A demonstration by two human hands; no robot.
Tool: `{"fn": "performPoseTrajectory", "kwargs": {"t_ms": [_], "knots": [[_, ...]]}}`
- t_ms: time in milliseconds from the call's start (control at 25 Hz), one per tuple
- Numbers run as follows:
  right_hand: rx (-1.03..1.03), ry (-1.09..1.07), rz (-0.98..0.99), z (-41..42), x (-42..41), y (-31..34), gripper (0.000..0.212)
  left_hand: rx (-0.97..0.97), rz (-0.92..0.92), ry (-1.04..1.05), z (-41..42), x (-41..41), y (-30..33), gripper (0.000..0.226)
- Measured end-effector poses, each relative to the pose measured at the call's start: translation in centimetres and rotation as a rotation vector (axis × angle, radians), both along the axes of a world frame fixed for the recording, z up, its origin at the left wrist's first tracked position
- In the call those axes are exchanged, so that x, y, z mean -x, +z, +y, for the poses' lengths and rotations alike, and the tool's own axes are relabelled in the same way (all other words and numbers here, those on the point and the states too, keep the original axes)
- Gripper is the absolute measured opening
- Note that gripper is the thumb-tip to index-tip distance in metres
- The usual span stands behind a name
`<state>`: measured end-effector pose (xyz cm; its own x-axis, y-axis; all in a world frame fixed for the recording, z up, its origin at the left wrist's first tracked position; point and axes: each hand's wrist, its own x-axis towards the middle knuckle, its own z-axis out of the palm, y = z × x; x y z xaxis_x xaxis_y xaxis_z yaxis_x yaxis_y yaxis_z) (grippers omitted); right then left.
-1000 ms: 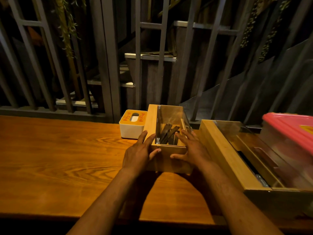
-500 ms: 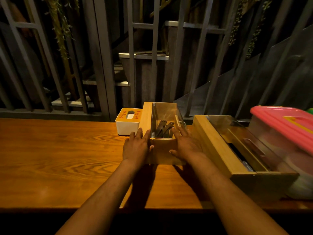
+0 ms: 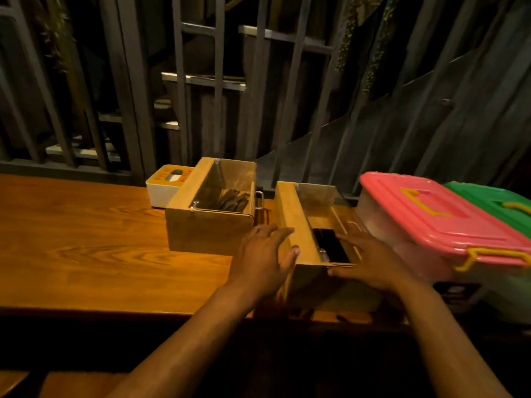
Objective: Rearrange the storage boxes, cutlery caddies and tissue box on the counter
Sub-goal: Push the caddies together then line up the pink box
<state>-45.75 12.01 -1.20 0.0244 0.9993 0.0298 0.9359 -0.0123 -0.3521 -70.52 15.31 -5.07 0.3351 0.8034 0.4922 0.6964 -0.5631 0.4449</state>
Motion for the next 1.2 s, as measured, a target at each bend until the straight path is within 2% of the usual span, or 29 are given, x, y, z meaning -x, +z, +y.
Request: {"fn": "performPoseTrajectory", "kwargs": {"t_ms": [80,240,560,840,1200], "knots": [[0.033,0.035,-0.016,-0.7,-3.7,-1.5,0.106,0.086,0.046,-0.027,-1.8,-3.4,-0.3,0.053],[-0.168,0.114,-0.096,-0.3,-5.4,-5.0,0.096,0.074,0.195,0.063,-2.9,-6.3,-2.3,0.052],[-0.239,0.155,-0.095,4.7,-4.5,-6.7,0.093,0.098,0.160,0.219,-0.5,-5.7,-3.1,0.045],[-0.210,0.106,-0.094,9.9,-3.2,-7.0,0.093,0.073,0.176,0.198,4.5,-5.2,-3.0,0.045],[-0.236,0.084,-0.101,14.2,-3.0,-6.5,0.092,-0.016,0.306,0.229,9.8,-4.8,-3.2,0.043]]}}
